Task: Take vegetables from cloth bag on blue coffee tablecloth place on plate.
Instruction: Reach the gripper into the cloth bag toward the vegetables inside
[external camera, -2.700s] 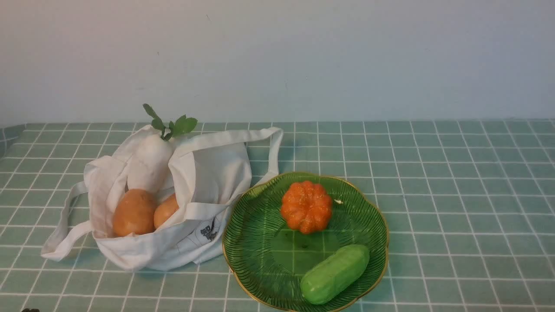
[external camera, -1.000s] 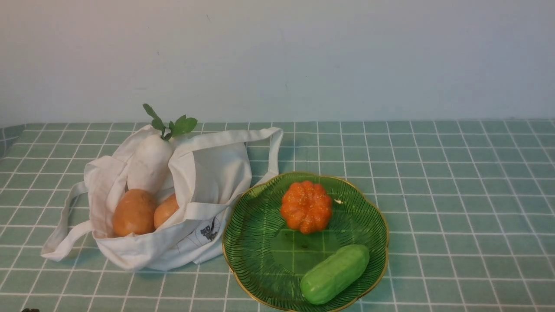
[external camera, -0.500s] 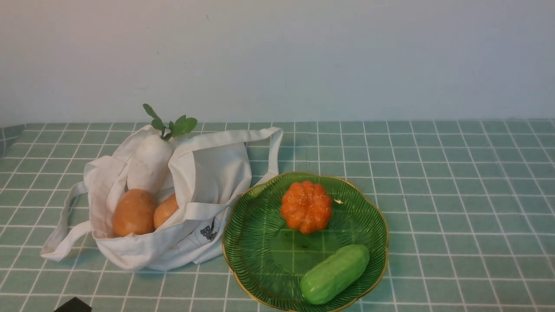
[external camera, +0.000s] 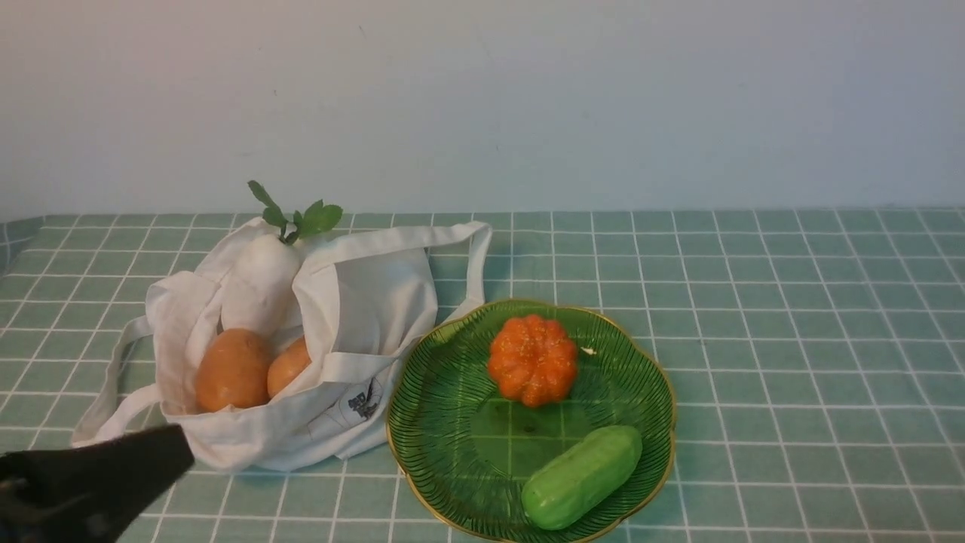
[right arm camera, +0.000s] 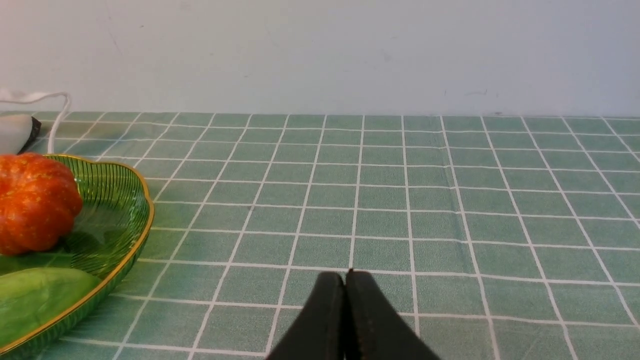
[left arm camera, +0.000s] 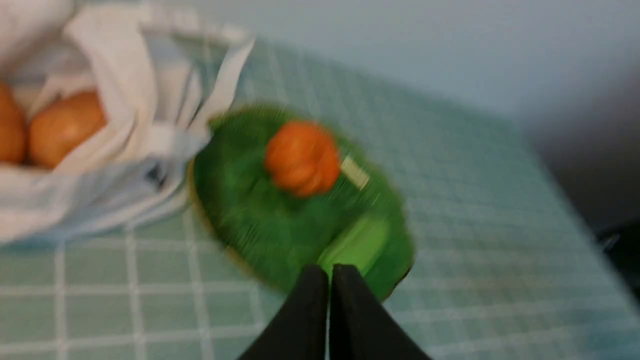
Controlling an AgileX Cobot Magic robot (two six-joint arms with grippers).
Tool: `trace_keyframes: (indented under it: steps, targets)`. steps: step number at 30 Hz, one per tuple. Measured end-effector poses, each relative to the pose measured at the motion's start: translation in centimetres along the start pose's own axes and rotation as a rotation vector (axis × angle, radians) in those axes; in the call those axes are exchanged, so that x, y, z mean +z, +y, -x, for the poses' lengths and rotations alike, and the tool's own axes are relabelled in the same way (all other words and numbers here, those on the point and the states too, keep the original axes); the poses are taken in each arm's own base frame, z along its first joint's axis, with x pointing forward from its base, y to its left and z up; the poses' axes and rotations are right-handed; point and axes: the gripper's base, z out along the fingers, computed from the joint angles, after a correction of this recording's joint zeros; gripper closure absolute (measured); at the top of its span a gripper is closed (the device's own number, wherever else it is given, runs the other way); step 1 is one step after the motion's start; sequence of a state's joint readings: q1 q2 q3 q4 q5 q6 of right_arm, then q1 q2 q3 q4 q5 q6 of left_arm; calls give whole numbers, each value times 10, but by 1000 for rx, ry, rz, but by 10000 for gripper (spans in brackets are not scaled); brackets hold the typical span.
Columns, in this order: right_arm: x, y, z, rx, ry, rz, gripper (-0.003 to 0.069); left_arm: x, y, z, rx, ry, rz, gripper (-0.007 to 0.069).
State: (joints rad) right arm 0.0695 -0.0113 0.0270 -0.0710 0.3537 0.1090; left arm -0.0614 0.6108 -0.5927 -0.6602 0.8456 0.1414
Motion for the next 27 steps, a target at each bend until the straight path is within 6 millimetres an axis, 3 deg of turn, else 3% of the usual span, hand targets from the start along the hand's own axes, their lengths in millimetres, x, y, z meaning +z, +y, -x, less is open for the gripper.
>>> trace_keyframes:
  steps: [2, 3, 5, 7, 13, 18, 27]
  targets:
    - [0, 0, 0, 0, 0, 0, 675, 20, 10, 23, 65, 209, 125, 629]
    - [0, 0, 0, 0, 0, 0, 675, 20, 10, 23, 66, 209, 125, 629]
    - [0, 0, 0, 0, 0, 0, 675, 51, 29, 58, 141, 395, 281, 629]
    - [0, 0, 0, 0, 0, 0, 675, 69, 39, 77, 157, 453, 343, 629]
    - [0, 0, 0, 0, 0, 0, 675, 125, 52, 134, 163, 489, 403, 621]
    - [0, 0, 0, 0, 0, 0, 675, 150, 50, 154, 203, 482, 398, 566]
    - [0, 0, 0, 0, 0, 0, 675, 219, 83, 164, 287, 445, 445, 203]
